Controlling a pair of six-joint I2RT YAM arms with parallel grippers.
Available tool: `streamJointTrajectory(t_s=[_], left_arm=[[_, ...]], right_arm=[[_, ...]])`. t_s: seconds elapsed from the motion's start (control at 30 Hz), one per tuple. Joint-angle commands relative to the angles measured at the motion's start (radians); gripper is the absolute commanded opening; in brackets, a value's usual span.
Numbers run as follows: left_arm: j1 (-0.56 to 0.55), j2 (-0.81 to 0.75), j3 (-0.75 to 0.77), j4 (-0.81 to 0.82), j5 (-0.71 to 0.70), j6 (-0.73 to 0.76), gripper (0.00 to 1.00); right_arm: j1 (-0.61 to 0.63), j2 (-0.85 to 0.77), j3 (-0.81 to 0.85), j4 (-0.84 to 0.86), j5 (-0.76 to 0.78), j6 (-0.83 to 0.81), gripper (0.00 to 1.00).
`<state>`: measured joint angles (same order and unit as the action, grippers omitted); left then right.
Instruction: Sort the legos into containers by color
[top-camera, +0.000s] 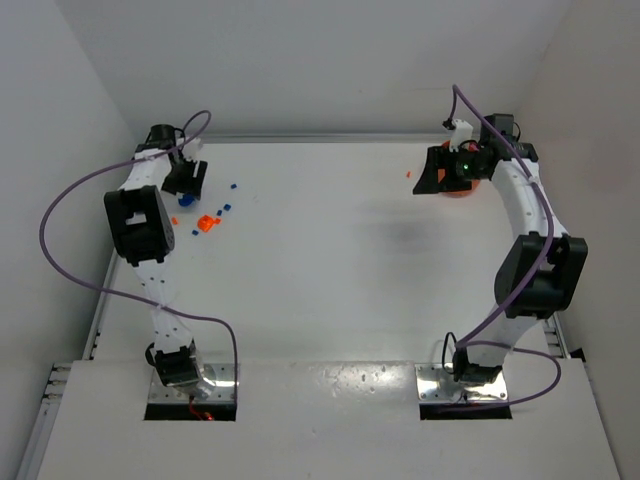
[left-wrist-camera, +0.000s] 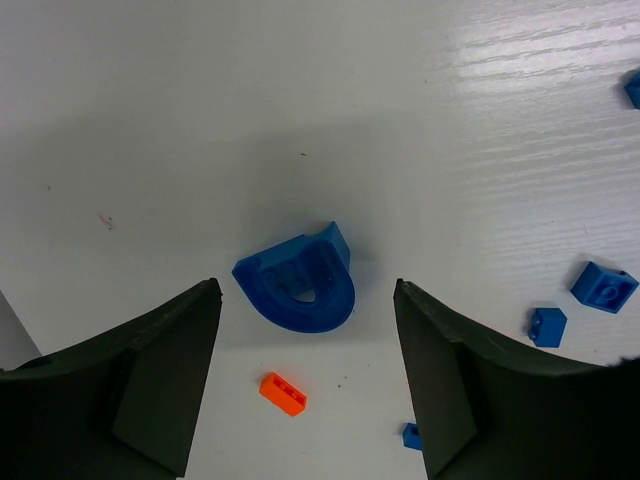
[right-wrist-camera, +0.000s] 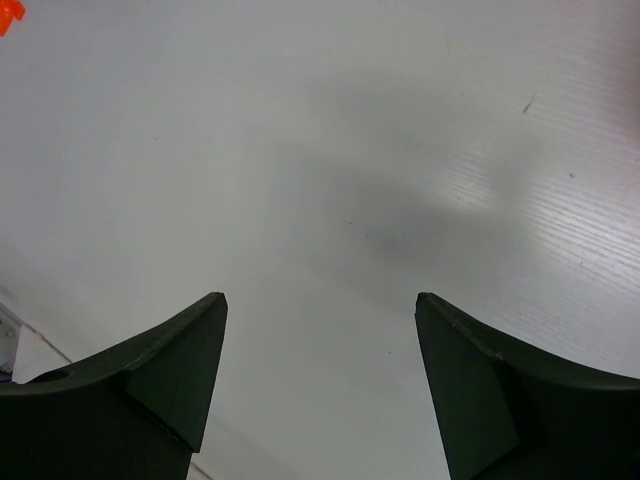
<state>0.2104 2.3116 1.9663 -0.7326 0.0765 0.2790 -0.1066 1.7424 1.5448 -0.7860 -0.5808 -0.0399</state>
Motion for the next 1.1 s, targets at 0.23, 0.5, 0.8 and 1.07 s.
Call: streamJointTrajectory(t_s=[0.23,0.5,0.8,1.07], left_arm=[[-0.002,0.031,0.036,-0.007,-0.017,0.002,0.67],[-0.002,0.040,0.026,-0.007,-0.008,0.011,0.47],[-0.002,0.040,0.017,-0.016,0.020,0.029,0.30],[-0.002,-0.064,-0.089,-0.025,0.161,0.048,0.22]], right_arm=[[0.008,0.009,0.029,0.022,-0.010,0.006,0.77],[0.008,0.009,0.029,0.022,-0.001,0.006,0.77],[0.008,0.019,0.038,0.022,-0.001,0.006,0.77],[0.008,0.009,0.009,0.033,-0.056,0.015,0.77]])
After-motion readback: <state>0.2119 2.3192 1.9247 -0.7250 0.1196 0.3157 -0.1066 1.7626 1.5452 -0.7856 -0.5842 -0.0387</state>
